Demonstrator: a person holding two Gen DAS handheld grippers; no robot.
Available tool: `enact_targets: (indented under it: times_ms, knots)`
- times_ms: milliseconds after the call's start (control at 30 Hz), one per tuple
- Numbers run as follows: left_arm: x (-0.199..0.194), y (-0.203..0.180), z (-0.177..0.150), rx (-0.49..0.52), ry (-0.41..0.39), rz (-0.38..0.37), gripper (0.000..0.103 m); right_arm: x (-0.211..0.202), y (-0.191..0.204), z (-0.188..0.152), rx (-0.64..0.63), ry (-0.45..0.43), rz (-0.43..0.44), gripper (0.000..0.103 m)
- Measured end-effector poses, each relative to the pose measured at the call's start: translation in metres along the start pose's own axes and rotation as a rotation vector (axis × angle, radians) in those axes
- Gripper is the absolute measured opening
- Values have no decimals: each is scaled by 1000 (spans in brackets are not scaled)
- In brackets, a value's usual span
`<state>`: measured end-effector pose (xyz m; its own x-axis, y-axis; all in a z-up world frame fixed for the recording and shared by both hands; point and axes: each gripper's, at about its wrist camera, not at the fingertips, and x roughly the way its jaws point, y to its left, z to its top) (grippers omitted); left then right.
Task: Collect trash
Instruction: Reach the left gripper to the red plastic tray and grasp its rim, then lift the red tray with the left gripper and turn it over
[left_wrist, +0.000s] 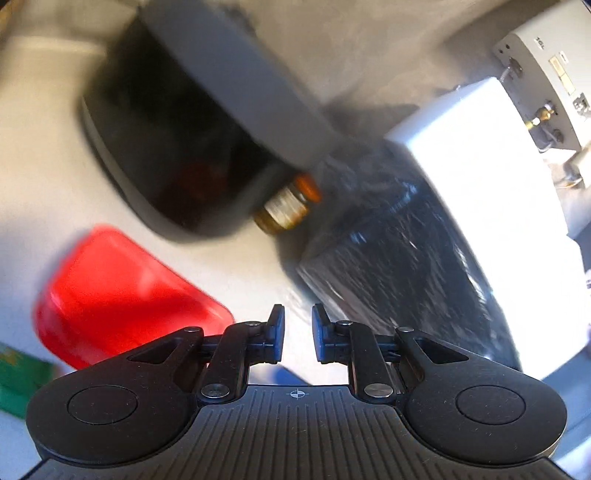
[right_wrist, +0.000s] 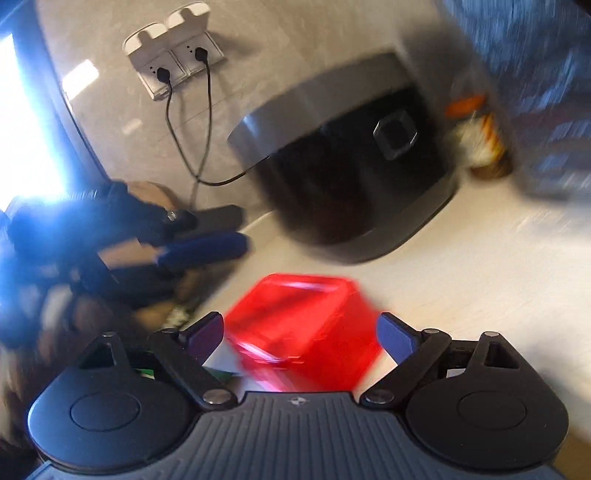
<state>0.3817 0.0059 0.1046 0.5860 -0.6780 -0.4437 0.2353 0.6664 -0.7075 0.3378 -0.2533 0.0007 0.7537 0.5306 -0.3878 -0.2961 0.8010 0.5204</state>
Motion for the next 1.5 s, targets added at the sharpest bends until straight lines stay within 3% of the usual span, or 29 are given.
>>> enact_targets:
  times_ms: [100, 200, 267, 367, 567, 600, 767, 933, 1067, 1200, 1333, 1500]
  knots:
    - [-19, 13, 4, 52, -137, 156, 18, -14, -2, 2, -39, -4, -46, 91]
    - [-28, 37, 1, 118, -251, 395, 18, -15, -2, 2, -38, 13, -71, 92]
    - [-24, 61, -3, 122, -239, 506, 18, -10, 0, -1, -43, 52, -58, 92]
    - [-10, 97, -8, 50, -139, 543, 18, 8, 4, -7, -58, 126, -68, 92]
    - [10, 109, -13, -5, -103, 406, 14, 41, 10, -21, -102, 170, -87, 93]
    - [12, 104, -14, 0, -96, 380, 11, 44, 11, -20, -95, 180, -61, 101]
    - [0, 83, -11, -60, -125, 285, 6, 38, 11, -13, -65, 129, -78, 103]
    - [-16, 55, -2, -106, -195, 121, 7, 29, -10, -2, 121, 142, 45, 103]
    - [-21, 4, 2, -36, -212, 49, 7, 35, -18, 1, 225, 139, 127, 103]
    - [16, -60, 11, 38, -116, -30, 8, 48, -34, 1, 379, 159, 286, 103]
    - [77, -120, -5, 126, 26, -47, 13, 35, -46, 2, 410, 112, 276, 103]
    - [107, -147, -24, 144, 63, -47, 14, 11, -60, 0, 413, 97, 265, 103]
